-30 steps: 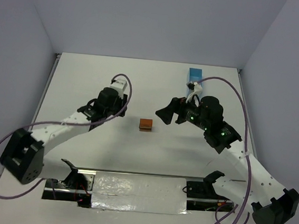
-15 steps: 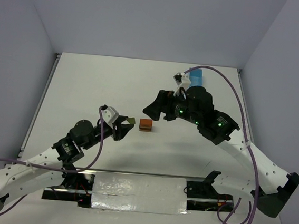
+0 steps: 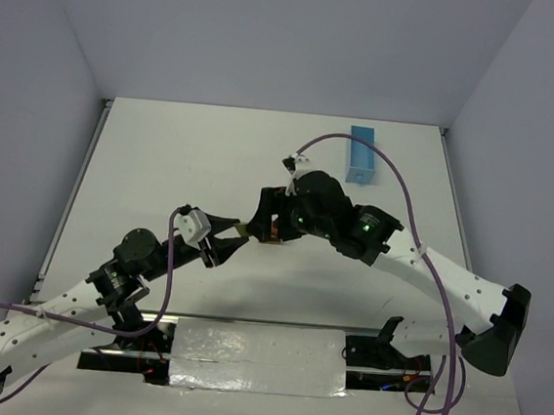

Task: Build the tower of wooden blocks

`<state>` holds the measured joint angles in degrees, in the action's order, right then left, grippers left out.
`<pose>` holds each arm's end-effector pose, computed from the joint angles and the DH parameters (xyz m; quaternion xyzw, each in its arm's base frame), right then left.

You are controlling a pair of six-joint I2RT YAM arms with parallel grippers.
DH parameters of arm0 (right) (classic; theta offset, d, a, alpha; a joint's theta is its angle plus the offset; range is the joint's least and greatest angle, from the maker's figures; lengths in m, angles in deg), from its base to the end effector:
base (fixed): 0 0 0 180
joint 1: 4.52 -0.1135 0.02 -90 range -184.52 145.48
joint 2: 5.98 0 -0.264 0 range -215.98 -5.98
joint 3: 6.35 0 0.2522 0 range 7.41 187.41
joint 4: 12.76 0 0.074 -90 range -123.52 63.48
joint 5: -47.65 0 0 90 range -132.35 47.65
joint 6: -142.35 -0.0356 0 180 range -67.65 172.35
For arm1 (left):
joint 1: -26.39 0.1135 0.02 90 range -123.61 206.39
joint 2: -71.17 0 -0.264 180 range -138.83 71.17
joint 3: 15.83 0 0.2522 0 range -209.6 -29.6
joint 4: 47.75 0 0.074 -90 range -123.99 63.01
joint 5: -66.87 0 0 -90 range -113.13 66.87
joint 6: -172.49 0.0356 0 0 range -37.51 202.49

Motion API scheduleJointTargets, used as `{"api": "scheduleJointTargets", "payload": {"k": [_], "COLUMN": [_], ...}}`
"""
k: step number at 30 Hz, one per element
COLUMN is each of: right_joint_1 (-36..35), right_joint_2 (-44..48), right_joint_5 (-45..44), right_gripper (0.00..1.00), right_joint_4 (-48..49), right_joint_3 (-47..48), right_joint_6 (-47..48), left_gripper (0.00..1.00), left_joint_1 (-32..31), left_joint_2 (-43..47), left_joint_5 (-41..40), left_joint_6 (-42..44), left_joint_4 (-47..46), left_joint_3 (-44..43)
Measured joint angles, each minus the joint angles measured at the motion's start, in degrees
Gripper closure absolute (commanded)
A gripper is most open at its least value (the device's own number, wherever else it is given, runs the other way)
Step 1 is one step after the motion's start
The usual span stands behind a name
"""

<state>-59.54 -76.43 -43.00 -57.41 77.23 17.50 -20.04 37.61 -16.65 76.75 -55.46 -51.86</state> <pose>0.1555 0.2216 0.3623 -0.1501 0.8596 0.3415 0.3493 0.1071 -0.1184 0.2896 0.2634 0.5855 -0.3693 0.6719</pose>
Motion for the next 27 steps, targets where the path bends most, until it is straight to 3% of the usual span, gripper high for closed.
{"api": "scheduleJointTargets", "payload": {"k": [9, 16, 23, 27], "right_joint_1": [-2.32, -2.75, -2.86, -2.86], "right_joint_2": [-3.21, -3.65, -5.99, -6.19], "right_joint_5": [0.24, 0.42, 0.42, 1.11], "right_gripper": [0.28, 0.4, 0.41, 0.53], "right_joint_4": [0.87, 1.4, 1.38, 1.33], "right_joint_3": [2.93, 3.52, 5.07, 5.22], "right_joint_6": [0.66, 1.68, 2.32, 2.58], "left_gripper": [1.0, 1.0, 1.0, 1.0], "left_joint_1": [-0.02, -0.02, -0.02, -0.02], "left_joint_2": [-0.55, -0.79, -0.66, -0.68], "left_joint_5": [0.57, 0.96, 1.31, 1.31], "left_joint_6": [1.16, 1.25, 1.25, 1.27], "left_joint_4": [0.48, 0.46, 0.46, 0.48], "left_joint_3": [0.15, 0.15, 0.15, 0.15]}}
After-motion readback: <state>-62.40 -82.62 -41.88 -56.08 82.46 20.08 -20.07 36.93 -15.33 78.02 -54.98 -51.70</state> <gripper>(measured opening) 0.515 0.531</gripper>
